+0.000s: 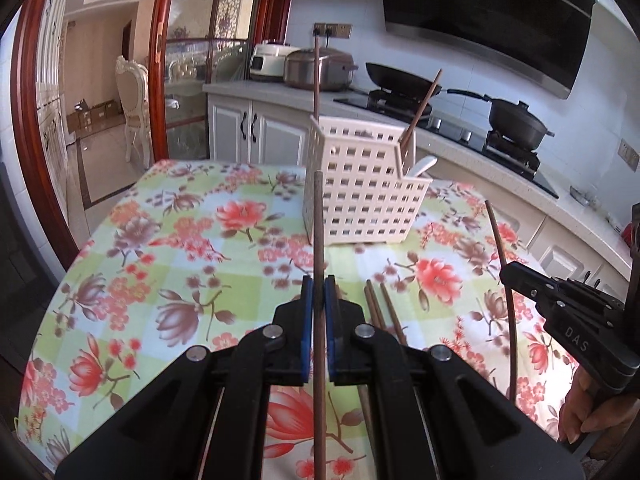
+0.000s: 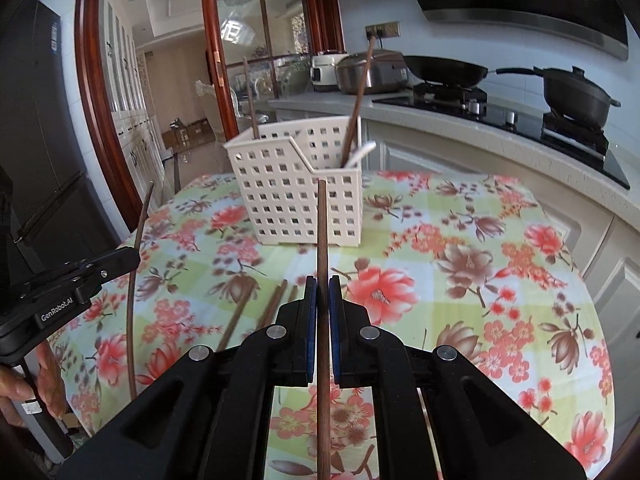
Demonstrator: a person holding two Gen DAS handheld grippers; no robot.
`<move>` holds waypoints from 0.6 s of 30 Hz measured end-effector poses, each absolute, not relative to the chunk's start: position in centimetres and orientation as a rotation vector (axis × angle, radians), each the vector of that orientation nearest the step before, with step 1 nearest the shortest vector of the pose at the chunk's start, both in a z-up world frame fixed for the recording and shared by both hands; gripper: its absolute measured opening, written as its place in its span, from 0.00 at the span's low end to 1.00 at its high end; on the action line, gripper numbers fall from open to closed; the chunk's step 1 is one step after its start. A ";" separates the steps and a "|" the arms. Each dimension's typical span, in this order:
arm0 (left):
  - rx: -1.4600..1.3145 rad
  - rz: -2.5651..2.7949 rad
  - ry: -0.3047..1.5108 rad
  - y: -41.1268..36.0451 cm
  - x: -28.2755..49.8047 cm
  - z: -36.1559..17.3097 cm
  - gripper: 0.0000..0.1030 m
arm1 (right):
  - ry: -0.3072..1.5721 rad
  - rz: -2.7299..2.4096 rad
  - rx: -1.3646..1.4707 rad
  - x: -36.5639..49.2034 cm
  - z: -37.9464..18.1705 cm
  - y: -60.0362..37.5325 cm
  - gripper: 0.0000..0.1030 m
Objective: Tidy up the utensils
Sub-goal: 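Lift both held chopsticks upright and carry them over the white basket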
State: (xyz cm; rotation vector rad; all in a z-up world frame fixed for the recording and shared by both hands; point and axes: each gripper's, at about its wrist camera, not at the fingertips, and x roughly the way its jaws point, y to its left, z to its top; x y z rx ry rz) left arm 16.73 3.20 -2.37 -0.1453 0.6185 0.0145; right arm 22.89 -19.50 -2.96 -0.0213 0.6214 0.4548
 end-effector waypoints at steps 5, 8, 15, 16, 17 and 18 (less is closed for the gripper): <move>-0.134 0.013 0.583 2.9 15.8 -1.1 0.06 | 0.570 0.471 -0.026 21.9 -1.4 -19.3 0.06; -0.127 0.010 0.559 2.9 15.2 -0.3 0.06 | 0.535 0.478 -0.034 21.2 -0.5 -19.3 0.06; -0.102 0.007 0.511 2.5 13.9 1.2 0.06 | 0.487 0.484 -0.049 20.1 0.9 -19.2 0.06; -0.100 0.007 0.503 2.4 13.6 1.5 0.06 | 0.480 0.484 -0.050 19.9 1.1 -19.2 0.06; -0.098 0.007 0.497 2.3 13.4 1.7 0.06 | 0.471 0.486 -0.051 19.6 1.4 -19.2 0.06; -0.095 0.007 0.491 2.3 13.3 1.9 0.06 | 0.463 0.486 -0.053 19.4 1.6 -19.2 0.06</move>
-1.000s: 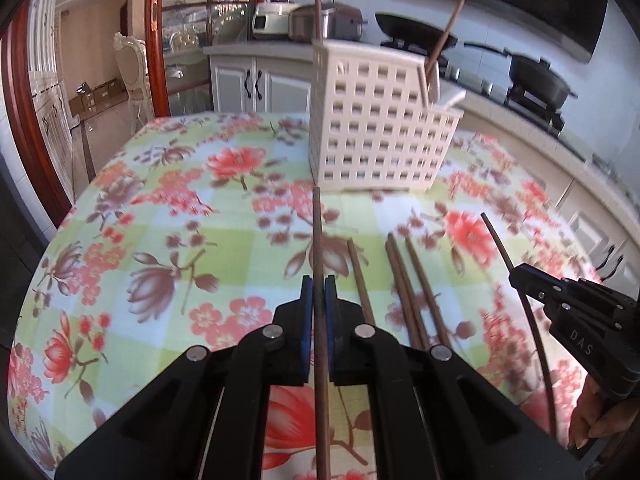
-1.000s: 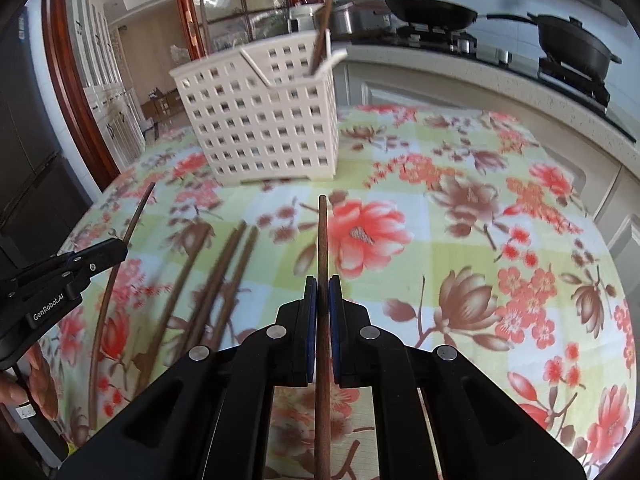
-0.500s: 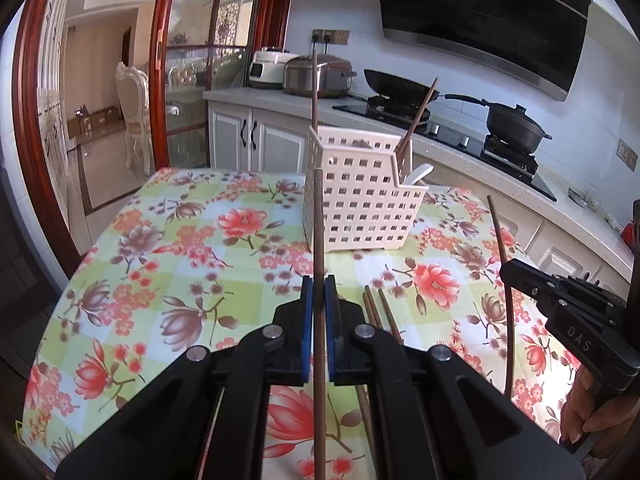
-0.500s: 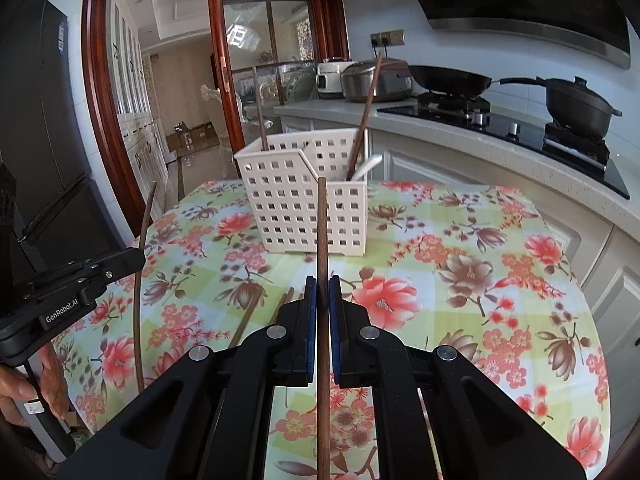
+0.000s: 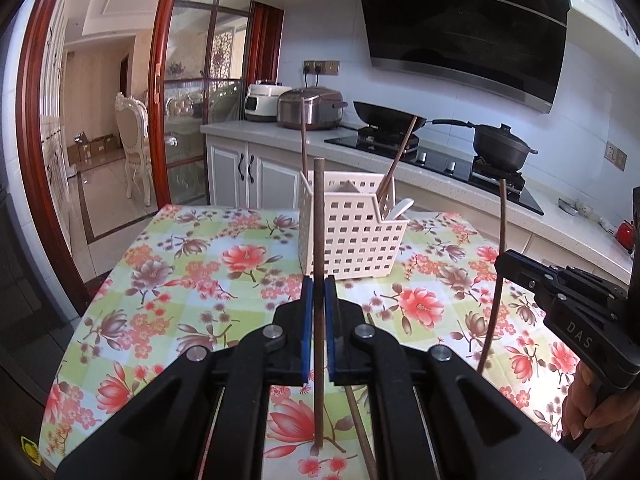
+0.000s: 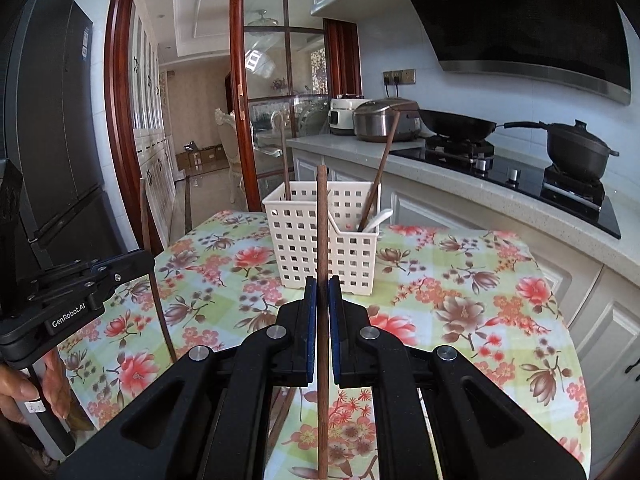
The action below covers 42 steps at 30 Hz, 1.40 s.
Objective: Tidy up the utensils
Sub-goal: 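Lift both held chopsticks upright and carry them over the white basket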
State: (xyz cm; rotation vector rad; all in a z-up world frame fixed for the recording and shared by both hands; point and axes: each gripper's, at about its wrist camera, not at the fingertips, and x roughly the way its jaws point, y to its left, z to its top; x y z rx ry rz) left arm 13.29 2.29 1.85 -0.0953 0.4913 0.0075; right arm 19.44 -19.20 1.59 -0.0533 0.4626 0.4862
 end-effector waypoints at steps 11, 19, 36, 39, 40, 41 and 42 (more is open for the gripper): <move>-0.073 0.001 0.448 1.6 11.8 3.3 0.05 | 0.399 0.472 -0.071 17.7 3.1 -19.4 0.06; -0.061 0.002 0.434 1.3 11.2 3.9 0.05 | 0.367 0.474 -0.075 17.3 3.5 -19.5 0.06; -0.046 0.000 0.426 1.3 11.2 4.1 0.05 | 0.367 0.476 -0.084 17.4 3.4 -19.2 0.06; -0.036 0.000 0.419 1.0 11.4 4.3 0.05 | 0.364 0.478 -0.090 17.7 3.5 -19.0 0.06; -0.034 -0.001 0.417 0.9 11.4 4.3 0.05 | 0.364 0.479 -0.092 17.8 3.6 -18.9 0.06; -0.029 -0.001 0.413 0.9 11.5 4.4 0.05 | 0.364 0.481 -0.096 18.0 3.6 -18.8 0.06; -0.025 -0.002 0.409 0.8 11.6 4.5 0.05 | 0.364 0.481 -0.100 18.2 3.6 -18.6 0.06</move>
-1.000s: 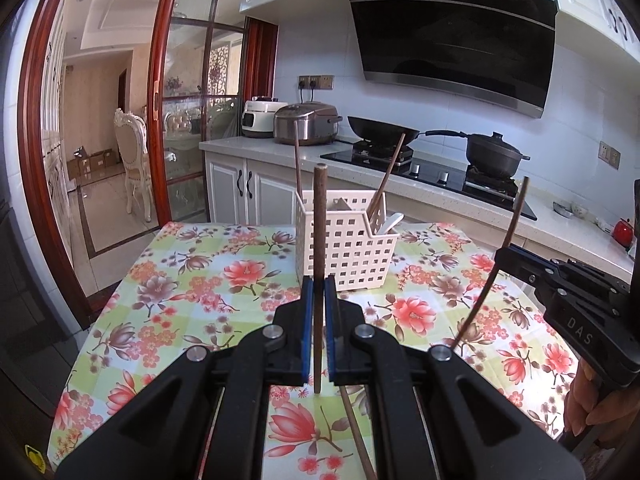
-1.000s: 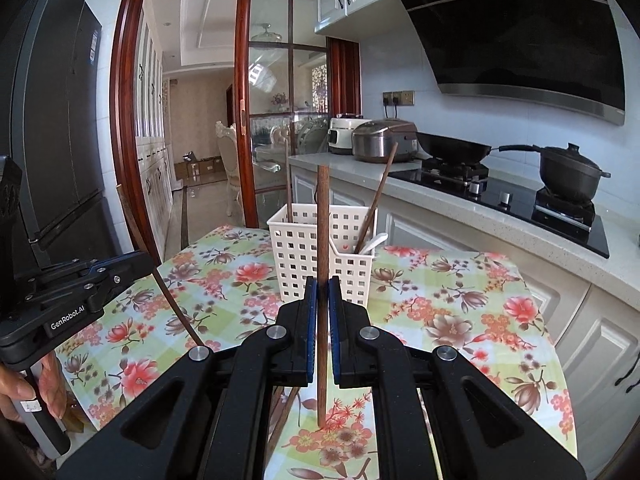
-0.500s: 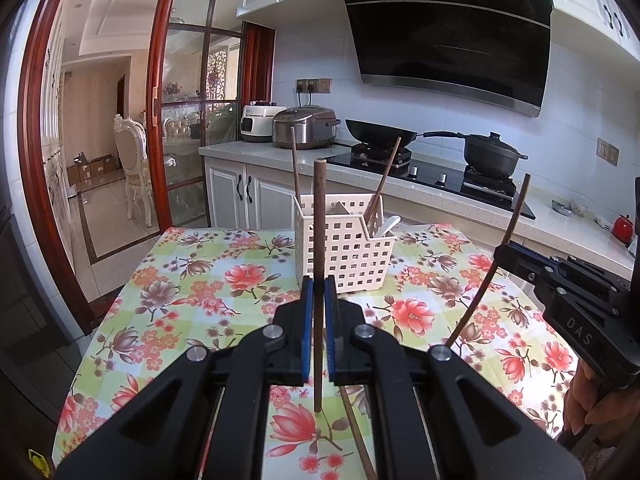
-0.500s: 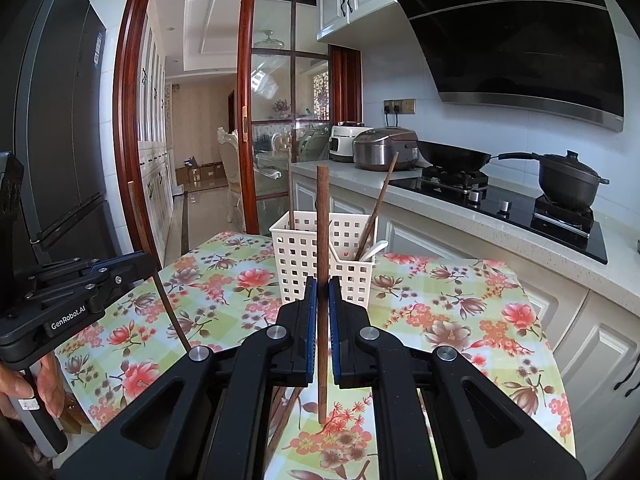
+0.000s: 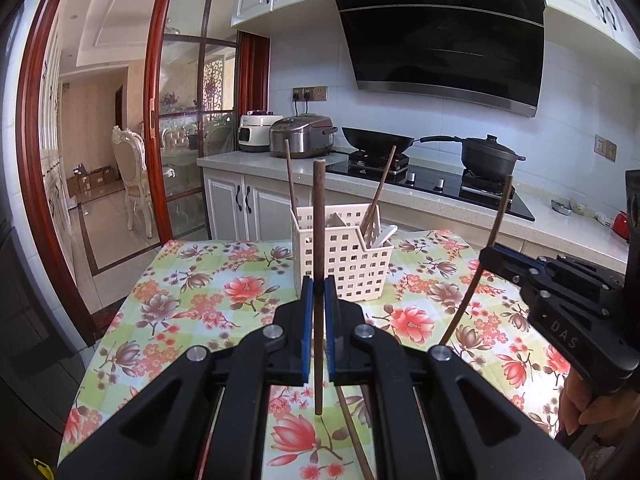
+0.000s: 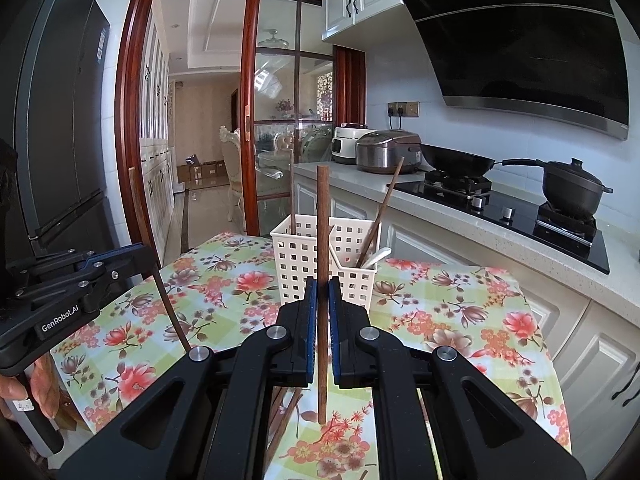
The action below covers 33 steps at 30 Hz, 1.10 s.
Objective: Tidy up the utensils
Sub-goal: 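Lift both held chopsticks upright and carry them over the white basket, then lower both chopsticks into the basket and open both tools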
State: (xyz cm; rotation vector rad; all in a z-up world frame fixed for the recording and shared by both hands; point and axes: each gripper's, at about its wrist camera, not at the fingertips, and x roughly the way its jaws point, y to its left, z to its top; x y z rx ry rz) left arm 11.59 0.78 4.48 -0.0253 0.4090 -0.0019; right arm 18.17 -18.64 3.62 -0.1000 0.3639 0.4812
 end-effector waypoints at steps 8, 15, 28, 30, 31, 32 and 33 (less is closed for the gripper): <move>-0.015 -0.031 0.374 0.9 13.2 6.2 0.05 | 0.332 0.484 -0.131 20.1 5.2 -17.7 0.06; -0.010 -0.047 0.341 1.4 15.6 8.9 0.05 | 0.320 0.489 -0.113 23.2 6.8 -17.4 0.06; 0.033 -0.059 0.253 1.3 20.1 15.9 0.05 | 0.265 0.462 -0.122 28.1 10.6 -16.6 0.06; 0.032 -0.057 0.244 1.3 21.0 16.9 0.05 | 0.261 0.463 -0.122 28.7 11.0 -16.3 0.06; 0.029 -0.059 0.242 1.4 21.6 17.5 0.05 | 0.261 0.465 -0.120 29.3 11.3 -16.3 0.06; 0.025 -0.060 0.240 1.3 22.1 17.9 0.05 | 0.258 0.465 -0.117 29.7 11.5 -16.2 0.06; 0.020 -0.062 0.238 1.4 22.6 18.4 0.05 | 0.256 0.464 -0.114 30.1 11.7 -16.2 0.06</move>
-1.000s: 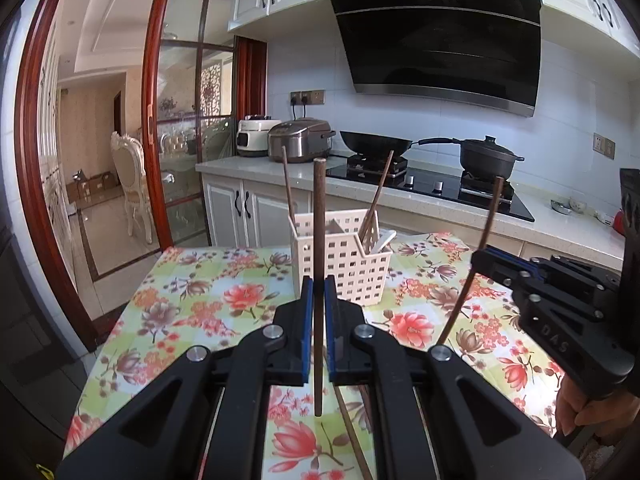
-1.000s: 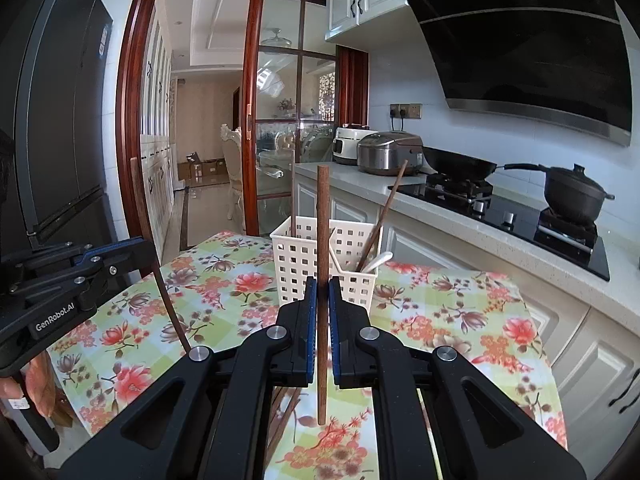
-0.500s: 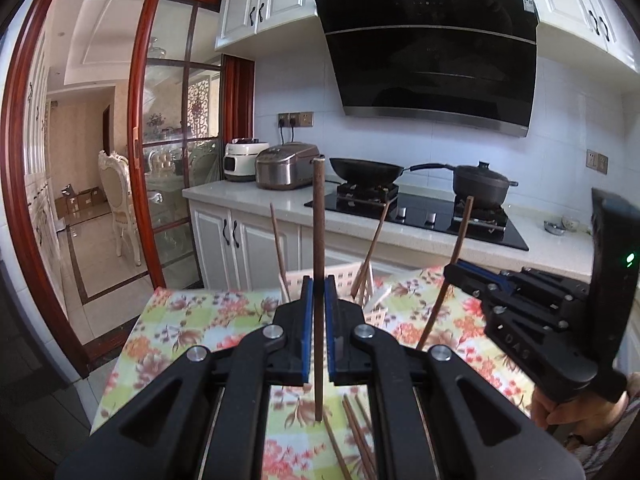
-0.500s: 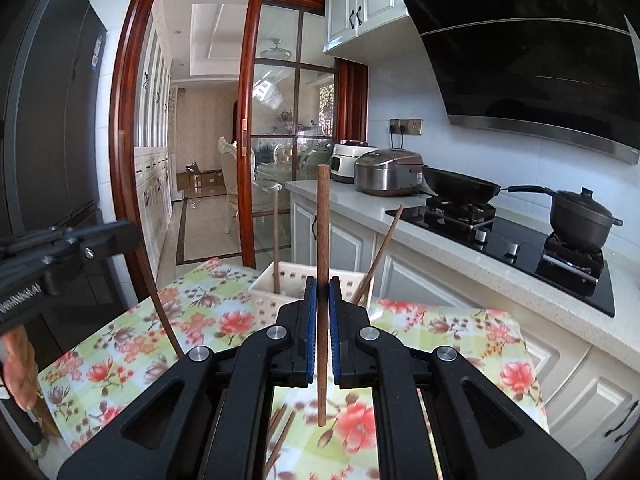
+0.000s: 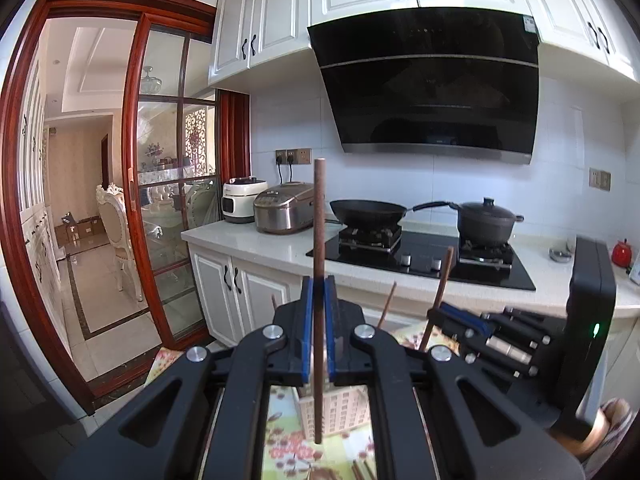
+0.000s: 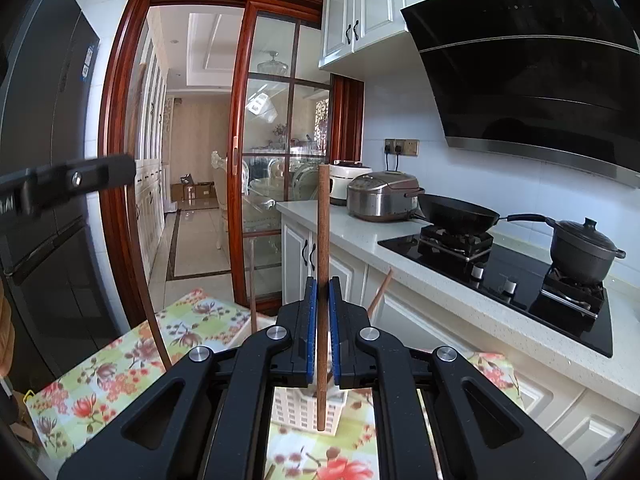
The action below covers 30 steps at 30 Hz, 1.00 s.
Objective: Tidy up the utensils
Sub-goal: 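Lower both chopsticks into the basket and open both tools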
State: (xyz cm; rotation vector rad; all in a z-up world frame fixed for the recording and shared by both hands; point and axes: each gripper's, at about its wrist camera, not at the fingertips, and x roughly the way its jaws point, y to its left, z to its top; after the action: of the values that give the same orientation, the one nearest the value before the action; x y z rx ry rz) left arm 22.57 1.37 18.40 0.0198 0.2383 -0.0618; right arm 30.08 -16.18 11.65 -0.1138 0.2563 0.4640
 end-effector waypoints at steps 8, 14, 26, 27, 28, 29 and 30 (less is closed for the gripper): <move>-0.022 -0.059 0.228 1.5 26.7 20.0 0.05 | 0.251 0.464 -0.081 33.1 13.2 -15.3 0.06; -0.045 -0.024 0.243 2.1 30.2 18.0 0.05 | 0.262 0.461 -0.067 35.4 13.0 -14.4 0.06; -0.155 -0.035 0.392 4.5 35.9 10.2 0.05 | 0.416 0.460 -0.094 40.9 8.1 -12.6 0.06; -0.158 -0.038 0.414 4.5 36.3 9.7 0.05 | 0.437 0.463 -0.102 41.2 7.6 -12.3 0.06; -0.164 -0.034 0.444 4.6 36.9 8.8 0.05 | 0.453 0.462 -0.108 41.5 7.2 -12.1 0.06; -0.168 -0.029 0.460 4.7 37.1 8.2 0.05 | 0.465 0.461 -0.113 41.8 6.8 -11.8 0.06; -0.169 -0.023 0.488 4.8 37.6 7.5 0.05 | 0.475 0.462 -0.117 42.0 6.3 -11.6 0.06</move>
State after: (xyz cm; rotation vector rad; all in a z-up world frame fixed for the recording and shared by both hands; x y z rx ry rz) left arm 37.58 4.81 7.47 -0.1692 0.4879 -0.0234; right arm 42.02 -11.60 6.34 -0.1166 0.4749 0.4617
